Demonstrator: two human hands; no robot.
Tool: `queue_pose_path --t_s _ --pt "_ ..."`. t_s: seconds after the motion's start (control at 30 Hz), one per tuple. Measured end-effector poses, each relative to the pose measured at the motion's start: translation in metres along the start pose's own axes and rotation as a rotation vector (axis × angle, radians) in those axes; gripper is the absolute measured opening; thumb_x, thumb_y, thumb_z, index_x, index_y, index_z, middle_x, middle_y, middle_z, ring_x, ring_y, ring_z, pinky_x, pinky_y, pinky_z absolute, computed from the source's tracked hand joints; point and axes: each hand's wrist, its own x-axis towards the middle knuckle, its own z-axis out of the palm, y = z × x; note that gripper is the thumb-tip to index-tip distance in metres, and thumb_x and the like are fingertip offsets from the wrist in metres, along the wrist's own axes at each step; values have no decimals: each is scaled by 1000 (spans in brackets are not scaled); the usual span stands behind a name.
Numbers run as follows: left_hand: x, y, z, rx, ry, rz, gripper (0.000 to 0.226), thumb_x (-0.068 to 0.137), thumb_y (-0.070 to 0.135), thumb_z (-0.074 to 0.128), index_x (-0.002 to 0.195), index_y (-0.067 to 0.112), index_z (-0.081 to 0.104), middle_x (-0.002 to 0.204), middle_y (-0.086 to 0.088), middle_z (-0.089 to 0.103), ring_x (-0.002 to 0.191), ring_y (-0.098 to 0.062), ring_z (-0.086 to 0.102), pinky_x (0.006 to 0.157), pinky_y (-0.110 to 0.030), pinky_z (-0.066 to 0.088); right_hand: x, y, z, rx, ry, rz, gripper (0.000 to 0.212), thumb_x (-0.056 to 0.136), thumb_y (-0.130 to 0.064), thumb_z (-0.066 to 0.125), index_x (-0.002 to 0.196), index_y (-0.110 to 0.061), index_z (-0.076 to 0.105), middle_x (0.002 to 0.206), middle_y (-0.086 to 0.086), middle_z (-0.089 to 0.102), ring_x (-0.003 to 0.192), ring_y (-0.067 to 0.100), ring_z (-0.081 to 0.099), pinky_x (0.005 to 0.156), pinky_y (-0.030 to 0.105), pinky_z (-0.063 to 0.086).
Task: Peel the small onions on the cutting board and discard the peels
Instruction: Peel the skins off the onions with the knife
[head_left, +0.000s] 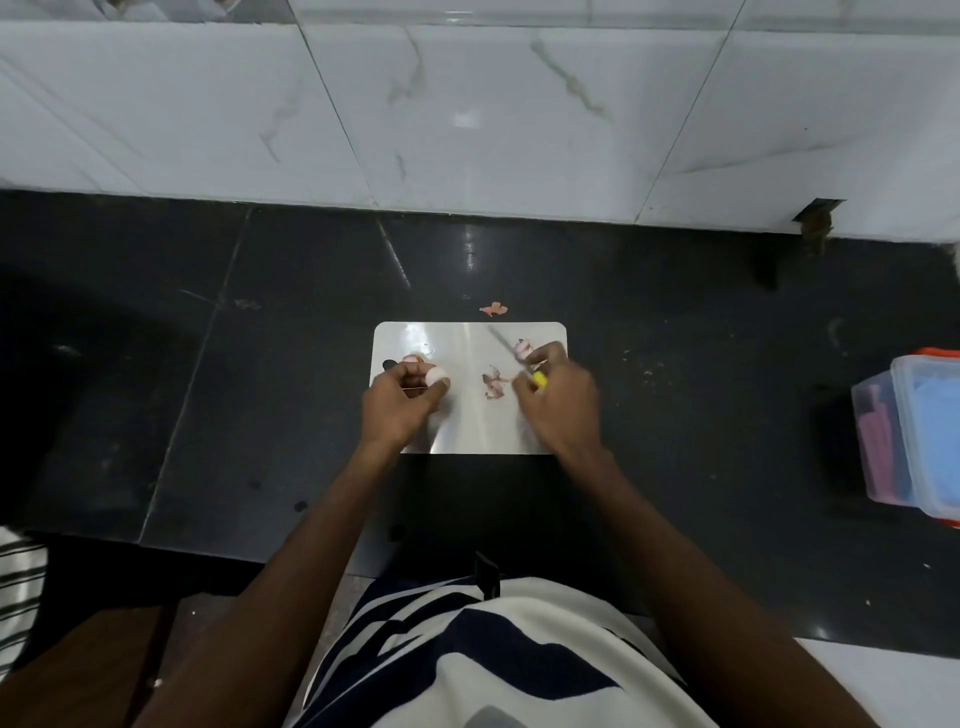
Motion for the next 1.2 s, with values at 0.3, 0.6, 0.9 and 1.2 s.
queue_pose_path --t_s 0.3,0.6,0.9,1.2 --pt "4 -19 -18 -19 -41 -54 27 88 28 91 111 18 81 102 0 82 96 -18 79 94 -36 66 -33 8 56 138 -319 243 32 98 -38 68 110 -9 63 99 5 67 89 21 63 74 29 43" --pt "-2 -33 12 -116 -205 -89 26 91 24 90 113 17 78 106 -5 83 97 -23 84 82 -32 68 -34 14 50 -25 -36 173 14 95 -14 67 105 -6 64 96 10 65 84 22 57 72 29 41" --pt "15 -37 24 -88 -233 46 26 92 26 88 114 22 75 98 -1 80 82 -14 77 77 -32 62 -51 31 41 53 135 251 8 98 -17 71 98 -16 63 87 0 66 75 16 65 71 33 54" --pt "45 7 33 261 -245 381 22 94 18 84 115 14 81 100 2 80 79 -4 72 84 -15 60 -77 13 47 381 69 347 6 102 -15 66 107 -15 69 80 6 75 63 14 75 69 38 66"
